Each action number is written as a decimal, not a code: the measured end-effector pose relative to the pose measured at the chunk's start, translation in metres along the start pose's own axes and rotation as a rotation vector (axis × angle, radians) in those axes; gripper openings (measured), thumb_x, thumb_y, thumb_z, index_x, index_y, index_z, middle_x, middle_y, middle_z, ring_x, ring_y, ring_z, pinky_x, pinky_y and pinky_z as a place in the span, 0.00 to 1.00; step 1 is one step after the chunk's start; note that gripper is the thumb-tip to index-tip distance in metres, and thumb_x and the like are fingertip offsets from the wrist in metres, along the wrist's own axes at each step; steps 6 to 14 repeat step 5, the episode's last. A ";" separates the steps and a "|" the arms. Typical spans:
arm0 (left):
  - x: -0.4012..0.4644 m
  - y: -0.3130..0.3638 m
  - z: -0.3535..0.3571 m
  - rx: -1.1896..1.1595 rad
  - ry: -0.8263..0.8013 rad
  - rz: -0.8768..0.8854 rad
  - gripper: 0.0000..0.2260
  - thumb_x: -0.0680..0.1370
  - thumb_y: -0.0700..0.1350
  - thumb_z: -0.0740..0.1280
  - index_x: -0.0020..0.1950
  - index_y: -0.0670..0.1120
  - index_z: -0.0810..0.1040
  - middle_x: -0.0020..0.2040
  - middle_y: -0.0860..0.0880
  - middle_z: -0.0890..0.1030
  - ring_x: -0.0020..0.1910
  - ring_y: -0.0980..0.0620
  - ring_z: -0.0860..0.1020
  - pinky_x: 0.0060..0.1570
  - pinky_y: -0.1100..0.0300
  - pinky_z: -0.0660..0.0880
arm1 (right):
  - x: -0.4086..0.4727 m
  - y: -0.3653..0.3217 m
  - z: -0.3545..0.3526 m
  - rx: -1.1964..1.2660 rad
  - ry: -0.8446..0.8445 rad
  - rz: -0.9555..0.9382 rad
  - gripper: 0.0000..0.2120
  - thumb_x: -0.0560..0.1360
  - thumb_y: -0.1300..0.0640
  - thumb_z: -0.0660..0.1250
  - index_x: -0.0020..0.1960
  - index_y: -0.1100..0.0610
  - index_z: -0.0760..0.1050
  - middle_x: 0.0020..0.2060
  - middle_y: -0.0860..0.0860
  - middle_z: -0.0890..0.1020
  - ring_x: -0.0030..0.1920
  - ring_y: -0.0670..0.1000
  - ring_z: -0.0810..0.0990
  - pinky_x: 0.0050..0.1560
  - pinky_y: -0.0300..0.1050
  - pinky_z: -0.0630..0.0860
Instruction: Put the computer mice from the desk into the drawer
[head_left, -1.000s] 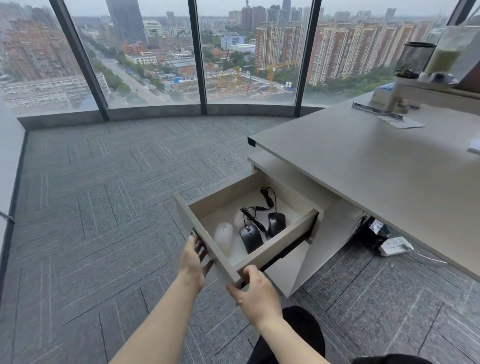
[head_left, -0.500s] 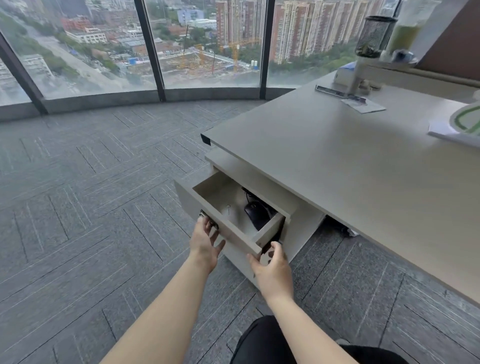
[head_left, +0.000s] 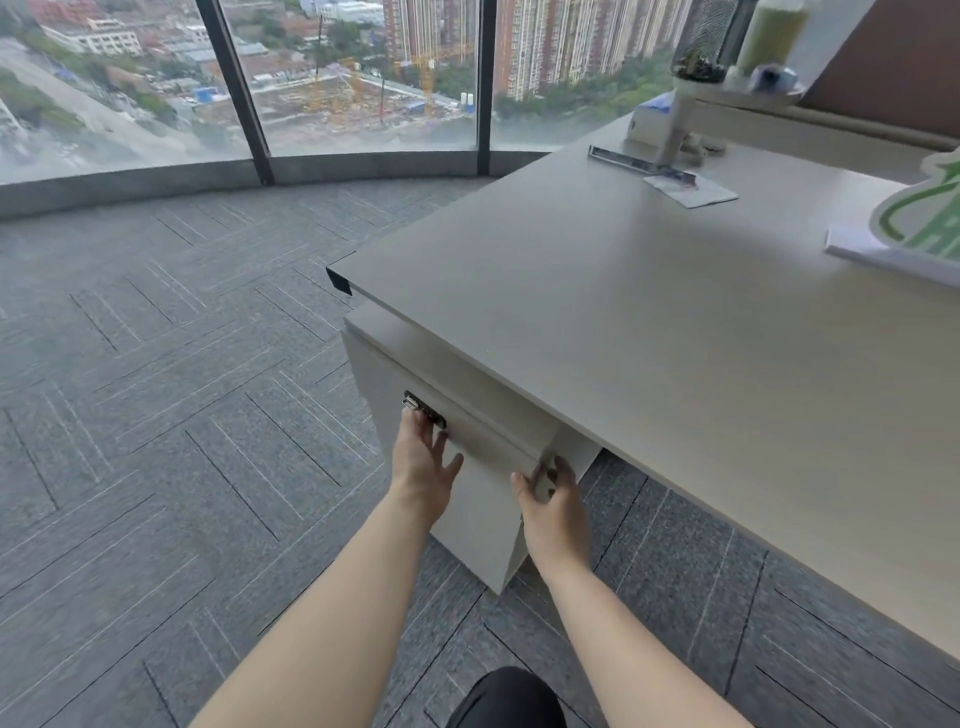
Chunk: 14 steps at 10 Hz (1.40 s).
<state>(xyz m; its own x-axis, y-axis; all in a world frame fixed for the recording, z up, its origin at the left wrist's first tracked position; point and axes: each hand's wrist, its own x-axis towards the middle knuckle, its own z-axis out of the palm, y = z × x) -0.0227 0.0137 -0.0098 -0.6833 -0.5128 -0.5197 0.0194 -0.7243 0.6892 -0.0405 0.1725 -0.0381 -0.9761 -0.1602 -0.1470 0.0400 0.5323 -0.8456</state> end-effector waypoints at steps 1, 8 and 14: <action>0.008 0.001 0.009 0.024 -0.004 -0.003 0.26 0.80 0.61 0.49 0.74 0.50 0.67 0.74 0.54 0.69 0.73 0.51 0.66 0.68 0.46 0.64 | 0.010 0.003 -0.001 0.021 -0.009 0.001 0.30 0.76 0.42 0.66 0.72 0.55 0.66 0.68 0.54 0.77 0.66 0.55 0.77 0.62 0.54 0.77; -0.020 0.005 -0.005 0.138 0.076 -0.032 0.29 0.81 0.62 0.48 0.75 0.45 0.64 0.75 0.47 0.68 0.72 0.43 0.69 0.71 0.45 0.64 | -0.007 0.001 -0.017 -0.038 -0.082 0.046 0.25 0.78 0.49 0.65 0.72 0.57 0.68 0.69 0.55 0.75 0.66 0.55 0.76 0.61 0.48 0.75; -0.020 0.005 -0.005 0.138 0.076 -0.032 0.29 0.81 0.62 0.48 0.75 0.45 0.64 0.75 0.47 0.68 0.72 0.43 0.69 0.71 0.45 0.64 | -0.007 0.001 -0.017 -0.038 -0.082 0.046 0.25 0.78 0.49 0.65 0.72 0.57 0.68 0.69 0.55 0.75 0.66 0.55 0.76 0.61 0.48 0.75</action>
